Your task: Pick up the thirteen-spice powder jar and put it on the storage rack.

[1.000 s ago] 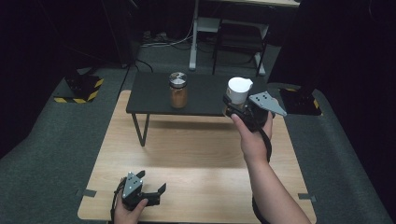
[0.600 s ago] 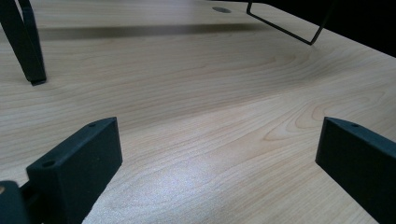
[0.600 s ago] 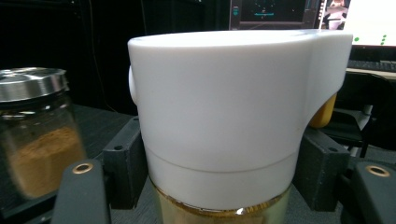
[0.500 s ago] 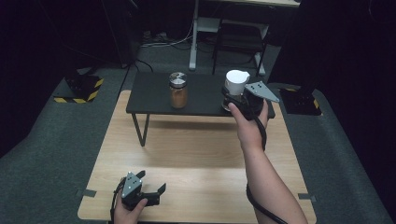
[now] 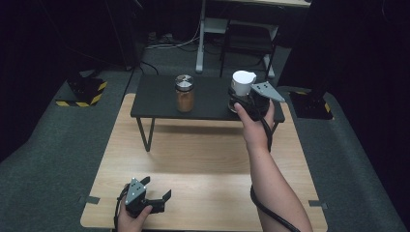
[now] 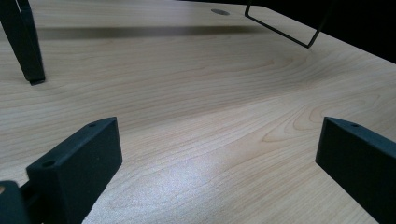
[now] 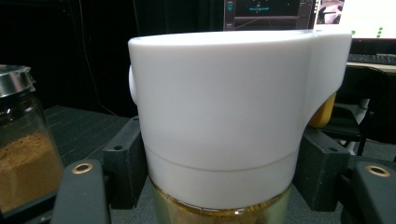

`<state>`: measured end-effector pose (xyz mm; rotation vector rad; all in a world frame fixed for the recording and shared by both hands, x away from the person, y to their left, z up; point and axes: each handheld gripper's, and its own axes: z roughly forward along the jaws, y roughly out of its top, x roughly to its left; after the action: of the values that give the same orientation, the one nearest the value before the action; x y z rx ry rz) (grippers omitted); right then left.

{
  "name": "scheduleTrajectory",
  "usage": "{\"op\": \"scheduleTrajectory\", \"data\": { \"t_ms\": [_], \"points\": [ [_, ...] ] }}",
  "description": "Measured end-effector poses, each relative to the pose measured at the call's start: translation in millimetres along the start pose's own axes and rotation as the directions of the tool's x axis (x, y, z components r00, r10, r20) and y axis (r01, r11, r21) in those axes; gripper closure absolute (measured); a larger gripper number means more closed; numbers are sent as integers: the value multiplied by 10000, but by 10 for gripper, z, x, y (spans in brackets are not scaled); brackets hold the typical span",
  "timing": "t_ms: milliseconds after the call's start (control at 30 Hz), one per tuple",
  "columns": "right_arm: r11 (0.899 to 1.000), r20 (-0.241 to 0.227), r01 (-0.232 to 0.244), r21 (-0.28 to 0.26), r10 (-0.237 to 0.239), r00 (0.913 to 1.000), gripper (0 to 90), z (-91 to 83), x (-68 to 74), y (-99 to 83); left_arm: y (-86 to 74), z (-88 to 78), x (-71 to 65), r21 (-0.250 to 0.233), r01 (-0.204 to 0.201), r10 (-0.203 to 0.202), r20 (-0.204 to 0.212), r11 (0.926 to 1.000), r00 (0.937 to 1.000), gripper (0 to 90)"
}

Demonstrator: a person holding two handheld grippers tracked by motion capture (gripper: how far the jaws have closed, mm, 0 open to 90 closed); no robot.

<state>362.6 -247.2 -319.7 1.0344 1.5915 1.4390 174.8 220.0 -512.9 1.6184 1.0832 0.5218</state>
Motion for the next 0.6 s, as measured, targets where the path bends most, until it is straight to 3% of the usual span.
{"op": "scheduleTrajectory", "data": {
  "t_ms": [233, 600],
  "points": [
    [9997, -14, 228, -26, -228, 9997, 303, 9, 2, -15, -1, 3, -16, -10, -61, 61, -40, 10000, 10000, 6],
    [9999, -105, 120, -93, -121, 9999, 303, -17, -38, -47, -1, 0, -25, 6, -85, 85, -60, 10000, 9999, 6]
  ]
}}
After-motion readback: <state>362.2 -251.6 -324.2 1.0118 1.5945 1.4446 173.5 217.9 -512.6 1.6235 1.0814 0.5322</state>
